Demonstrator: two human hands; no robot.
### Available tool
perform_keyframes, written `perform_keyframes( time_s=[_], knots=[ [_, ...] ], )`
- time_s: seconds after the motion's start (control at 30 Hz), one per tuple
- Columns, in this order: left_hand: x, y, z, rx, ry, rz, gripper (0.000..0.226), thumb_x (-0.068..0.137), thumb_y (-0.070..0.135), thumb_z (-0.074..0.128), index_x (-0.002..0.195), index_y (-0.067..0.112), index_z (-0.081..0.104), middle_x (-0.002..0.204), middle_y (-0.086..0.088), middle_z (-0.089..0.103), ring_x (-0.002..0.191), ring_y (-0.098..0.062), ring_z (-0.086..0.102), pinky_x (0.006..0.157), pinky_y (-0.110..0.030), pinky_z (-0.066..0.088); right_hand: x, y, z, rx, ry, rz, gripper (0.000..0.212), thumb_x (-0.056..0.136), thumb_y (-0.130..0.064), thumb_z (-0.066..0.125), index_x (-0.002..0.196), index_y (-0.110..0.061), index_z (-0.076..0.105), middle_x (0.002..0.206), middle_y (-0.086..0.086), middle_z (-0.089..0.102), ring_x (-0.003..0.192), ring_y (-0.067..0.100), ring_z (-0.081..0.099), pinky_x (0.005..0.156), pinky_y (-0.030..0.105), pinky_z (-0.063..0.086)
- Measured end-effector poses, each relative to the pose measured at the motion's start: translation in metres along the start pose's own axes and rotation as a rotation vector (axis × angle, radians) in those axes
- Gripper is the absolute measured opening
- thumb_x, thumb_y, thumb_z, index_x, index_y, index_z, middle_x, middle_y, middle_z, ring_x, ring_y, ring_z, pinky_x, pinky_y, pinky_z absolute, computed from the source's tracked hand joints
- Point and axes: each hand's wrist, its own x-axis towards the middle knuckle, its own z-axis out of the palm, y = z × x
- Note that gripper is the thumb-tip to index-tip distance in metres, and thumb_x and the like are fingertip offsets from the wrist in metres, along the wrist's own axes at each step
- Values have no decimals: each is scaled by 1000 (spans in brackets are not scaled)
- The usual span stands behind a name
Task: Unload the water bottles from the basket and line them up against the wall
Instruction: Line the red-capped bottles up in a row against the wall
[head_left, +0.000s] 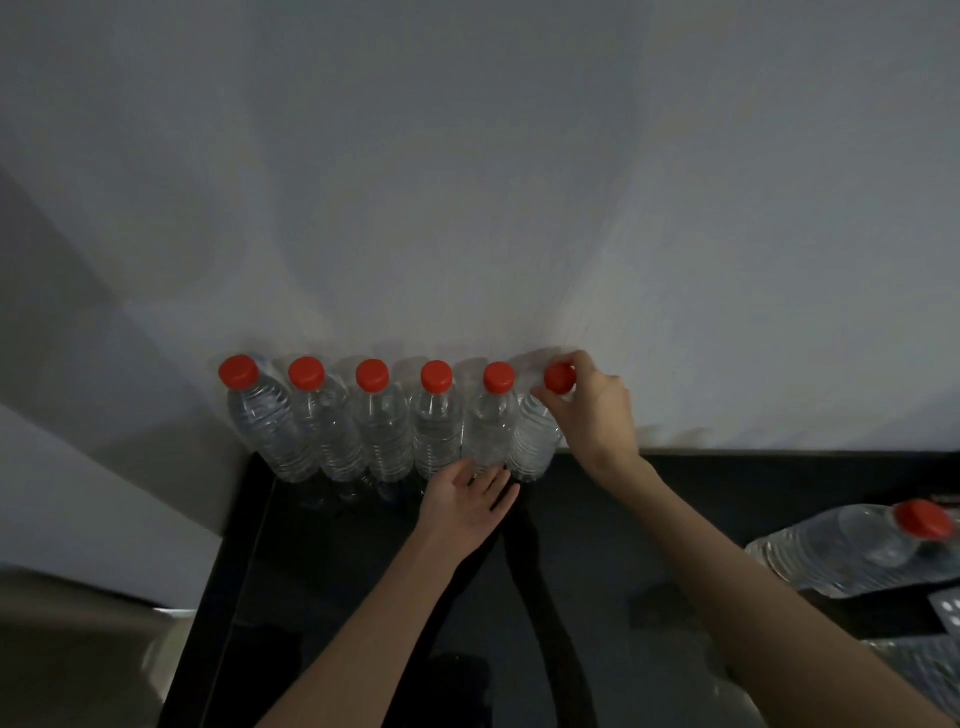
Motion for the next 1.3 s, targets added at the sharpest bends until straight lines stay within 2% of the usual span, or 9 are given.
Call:
perform_keyframes(
  time_s=[0.13,0.27,0.37,0.57,0.77,0.93,1.07,1.23,1.3],
  knots=[
    [-14,-3,6,90,5,14,51,97,24,50,146,11,40,144,-14,48,137,-29,40,99,-46,38,0,2,-5,42,-69,11,34,87,-18,68,116,-11,53,99,12,69,87,28,66,79,40,55],
    [-41,-5,13,300,-57,90,49,97,25,50,144,13,43,144,-6,49,132,-27,45,101,-43,41,-2,-3,-19,149,-224,104,43,92,-14,59,133,-13,47,122,14,63,111,30,60,90,29,45],
    [-66,-3,20,468,-112,188,44,98,27,47,140,17,48,139,-2,56,125,-24,54,104,-41,44,-19,-13,-43,170,-222,28,50,94,-19,59,140,-13,43,136,9,55,125,24,53,103,30,43],
    [-127,-12,38,733,-208,485,25,97,26,53,120,29,62,122,6,68,108,-12,66,95,-33,50,-76,-21,-117,100,-93,-109,40,94,-23,59,134,-22,52,138,-3,54,115,15,58,85,19,43],
    [-162,-57,79,905,-328,686,33,91,12,63,123,21,62,119,4,69,114,-13,63,97,-31,50,-132,15,-186,-2,30,-124,31,96,-30,53,127,-25,55,126,-3,60,111,12,58,87,37,56],
    [-161,-114,115,1040,-434,734,34,90,8,63,116,31,62,112,12,69,112,-7,63,100,-33,49,-162,65,-234,-46,110,-27,30,95,-28,55,125,-27,56,123,-1,61,111,13,58,88,41,55],
    [-149,-168,141,1125,-470,722,35,90,10,64,118,31,59,115,10,66,110,-2,61,103,-36,47,-179,111,-271,-58,133,35,29,93,-28,59,122,-27,58,108,-2,62,102,13,61,84,28,48],
    [-125,-232,166,1274,-408,633,50,90,18,66,136,26,49,135,3,55,99,6,55,84,-14,46,-184,178,-300,-127,-26,67,30,93,-29,58,123,-24,56,114,-3,59,97,15,60,83,30,49],
    [-110,-255,171,1354,-366,633,59,88,21,68,142,26,43,142,1,49,110,-3,53,85,-14,42,-185,205,-303,-166,-121,33,33,91,-30,61,123,-23,56,118,-3,59,95,13,59,85,31,50]
  ],
)
